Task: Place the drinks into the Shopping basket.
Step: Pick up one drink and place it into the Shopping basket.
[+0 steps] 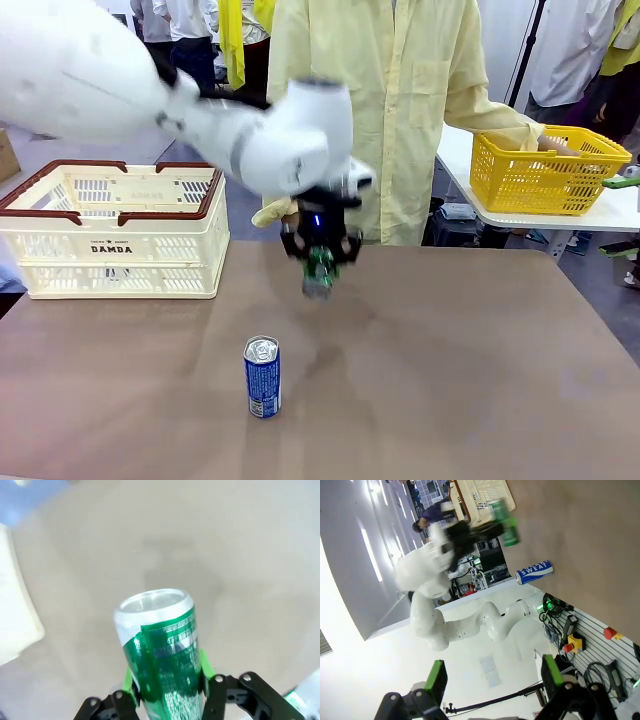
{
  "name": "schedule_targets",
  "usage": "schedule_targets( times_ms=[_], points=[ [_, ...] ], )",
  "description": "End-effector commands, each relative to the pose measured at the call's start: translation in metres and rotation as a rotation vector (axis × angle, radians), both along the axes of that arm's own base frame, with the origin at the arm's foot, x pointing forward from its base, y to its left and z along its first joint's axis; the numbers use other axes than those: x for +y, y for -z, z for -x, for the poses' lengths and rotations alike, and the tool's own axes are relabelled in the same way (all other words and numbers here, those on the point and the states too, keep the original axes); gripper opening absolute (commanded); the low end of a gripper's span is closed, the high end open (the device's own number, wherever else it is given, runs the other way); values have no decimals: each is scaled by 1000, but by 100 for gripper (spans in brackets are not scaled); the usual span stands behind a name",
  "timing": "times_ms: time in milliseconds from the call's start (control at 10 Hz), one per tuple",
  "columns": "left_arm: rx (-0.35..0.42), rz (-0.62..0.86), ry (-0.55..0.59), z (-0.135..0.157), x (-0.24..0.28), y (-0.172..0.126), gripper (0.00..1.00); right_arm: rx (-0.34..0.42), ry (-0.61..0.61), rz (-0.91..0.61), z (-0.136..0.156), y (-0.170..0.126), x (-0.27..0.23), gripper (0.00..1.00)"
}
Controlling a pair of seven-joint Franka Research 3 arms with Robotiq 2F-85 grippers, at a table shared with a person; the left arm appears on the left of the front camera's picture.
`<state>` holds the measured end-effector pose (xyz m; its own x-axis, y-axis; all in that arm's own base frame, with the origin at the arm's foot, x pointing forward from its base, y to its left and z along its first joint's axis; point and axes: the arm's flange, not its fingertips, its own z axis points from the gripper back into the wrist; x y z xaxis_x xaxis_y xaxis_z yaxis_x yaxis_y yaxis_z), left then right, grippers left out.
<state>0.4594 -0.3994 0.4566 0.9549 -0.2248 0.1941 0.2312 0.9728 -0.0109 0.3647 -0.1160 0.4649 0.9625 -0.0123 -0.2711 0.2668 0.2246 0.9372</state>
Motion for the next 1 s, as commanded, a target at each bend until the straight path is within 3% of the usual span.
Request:
schedule_targets(
  times_ms=[0,300,400,500,900],
  points=[
    [-61,-38,90,-8,42,-84,0,8,-9,0,2,-4,-2,100],
    [-151,80,104,3,84,-130,0,8,-9,0,2,-4,-2,100],
    [-59,132,102,12,78,-127,0,8,-9,0,2,-4,-2,100],
    [-142,13,80,-5,83,-148,0,8,-9,0,2,-4,-2,100],
    [-121,34,92,-3,81,-139,0,8,-9,0,2,-4,-2,100]
  ],
)
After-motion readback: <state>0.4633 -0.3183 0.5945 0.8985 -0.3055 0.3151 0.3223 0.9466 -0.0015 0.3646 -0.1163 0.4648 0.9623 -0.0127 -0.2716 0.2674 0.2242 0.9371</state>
